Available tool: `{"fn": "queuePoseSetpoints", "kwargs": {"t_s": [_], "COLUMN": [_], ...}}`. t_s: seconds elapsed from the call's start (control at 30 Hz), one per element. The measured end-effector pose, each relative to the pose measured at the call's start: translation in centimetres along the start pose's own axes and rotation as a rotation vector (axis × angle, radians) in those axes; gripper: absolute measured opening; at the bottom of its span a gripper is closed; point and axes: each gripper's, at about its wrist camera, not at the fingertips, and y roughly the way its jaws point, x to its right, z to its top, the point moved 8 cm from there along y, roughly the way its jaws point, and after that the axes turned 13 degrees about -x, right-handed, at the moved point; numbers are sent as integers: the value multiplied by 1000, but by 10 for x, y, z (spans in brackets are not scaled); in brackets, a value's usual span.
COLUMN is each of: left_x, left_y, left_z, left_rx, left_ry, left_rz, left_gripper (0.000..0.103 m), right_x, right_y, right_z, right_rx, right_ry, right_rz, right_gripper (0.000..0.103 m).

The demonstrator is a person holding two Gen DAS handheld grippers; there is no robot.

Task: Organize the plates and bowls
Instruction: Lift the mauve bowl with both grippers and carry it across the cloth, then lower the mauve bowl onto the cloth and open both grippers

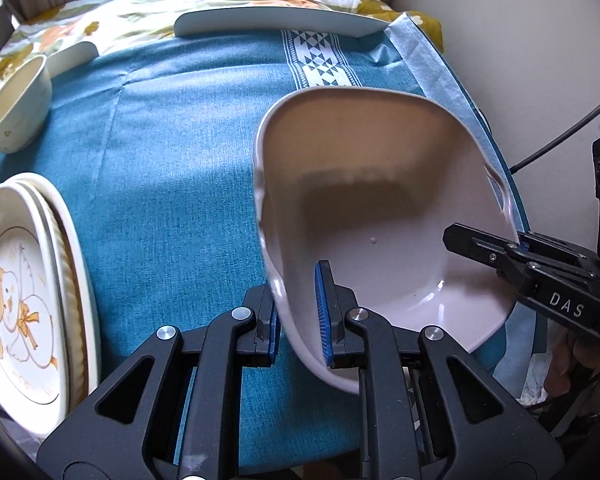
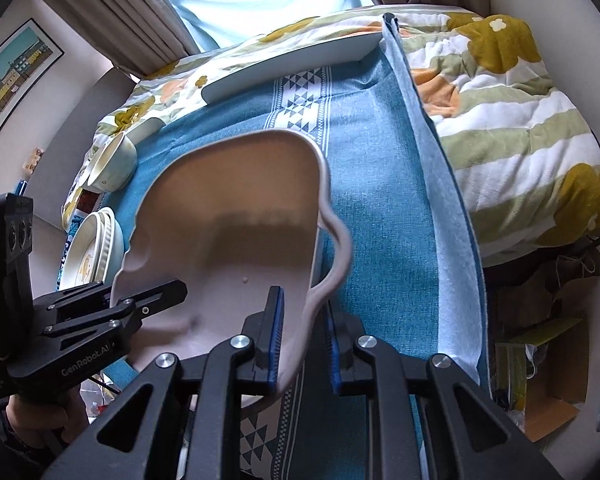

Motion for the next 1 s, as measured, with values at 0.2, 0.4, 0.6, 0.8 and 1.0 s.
{"fn": "queuePoseSetpoints", "kwargs": {"t_s": [0.2, 0.4, 0.6, 0.8, 1.0], "left_x": [-1, -3, -7, -24, -60], "left_y": [-2, -19, -50, -124, -219], "left_z": [3, 4, -4, -18, -29], "left_rx": [-15, 36, 76, 199, 395], "left_ry": [-13, -36, -69, -110, -155], "left_rz": [6, 14, 7, 20, 54], "left_gripper": [22, 76, 76, 76, 98], "right_x": [1, 2, -2, -44, -118], "right_y": [-6, -22, -50, -95, -140], "right_z": [1, 1, -5, -2, 17], "right_rx": [11, 62, 115, 173, 301], "right_ry": [8, 18, 20, -84, -227], "right_rz": [13, 23, 26, 23, 40], "right_gripper": [18, 53, 60, 60, 102]}}
